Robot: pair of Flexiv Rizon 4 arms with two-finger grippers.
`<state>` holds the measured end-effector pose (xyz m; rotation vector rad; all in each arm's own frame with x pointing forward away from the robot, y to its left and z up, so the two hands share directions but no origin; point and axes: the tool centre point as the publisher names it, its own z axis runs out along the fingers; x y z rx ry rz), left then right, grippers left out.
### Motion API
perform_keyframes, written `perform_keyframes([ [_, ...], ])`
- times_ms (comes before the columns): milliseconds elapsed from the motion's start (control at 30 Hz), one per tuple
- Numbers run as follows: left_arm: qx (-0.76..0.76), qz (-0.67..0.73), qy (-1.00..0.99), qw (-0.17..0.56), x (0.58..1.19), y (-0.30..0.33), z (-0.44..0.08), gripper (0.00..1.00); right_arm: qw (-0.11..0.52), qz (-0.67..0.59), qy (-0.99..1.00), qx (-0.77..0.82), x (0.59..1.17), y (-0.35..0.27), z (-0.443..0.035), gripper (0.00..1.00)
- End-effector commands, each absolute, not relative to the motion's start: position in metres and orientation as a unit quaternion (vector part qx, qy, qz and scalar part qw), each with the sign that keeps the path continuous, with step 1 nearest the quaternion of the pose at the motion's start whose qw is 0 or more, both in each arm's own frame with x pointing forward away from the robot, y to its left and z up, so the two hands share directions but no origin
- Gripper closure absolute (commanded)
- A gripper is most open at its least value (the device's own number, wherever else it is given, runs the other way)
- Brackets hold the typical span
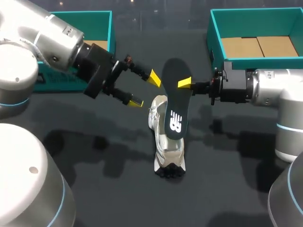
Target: Take the shoe out of the shoebox, open the shoe tongue, remove and reinsert the insole, then place the shoe into the shoebox
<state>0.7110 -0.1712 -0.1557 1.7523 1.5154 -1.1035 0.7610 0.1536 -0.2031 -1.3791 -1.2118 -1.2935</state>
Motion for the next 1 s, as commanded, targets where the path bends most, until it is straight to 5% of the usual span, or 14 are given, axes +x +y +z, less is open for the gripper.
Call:
perform_keyframes([
  [33, 0.674, -0.376, 0.599, 0.213, 0.725, -0.158, -0.128, 0.00, 0.433, -0.519, -0.494, -0.547, 0.753, 0.157, -0.207, 1.00],
  [133, 0.667, -0.328, 0.650, 0.157, 0.739, -0.153, -0.118, 0.00, 0.429, -0.516, -0.510, -0.539, 0.746, 0.161, -0.210, 1.00],
  [1000, 0.700, -0.117, 0.693, 0.129, 0.771, -0.194, -0.080, 0.00, 0.416, -0.515, -0.524, -0.536, 0.741, 0.164, -0.211, 1.00],
])
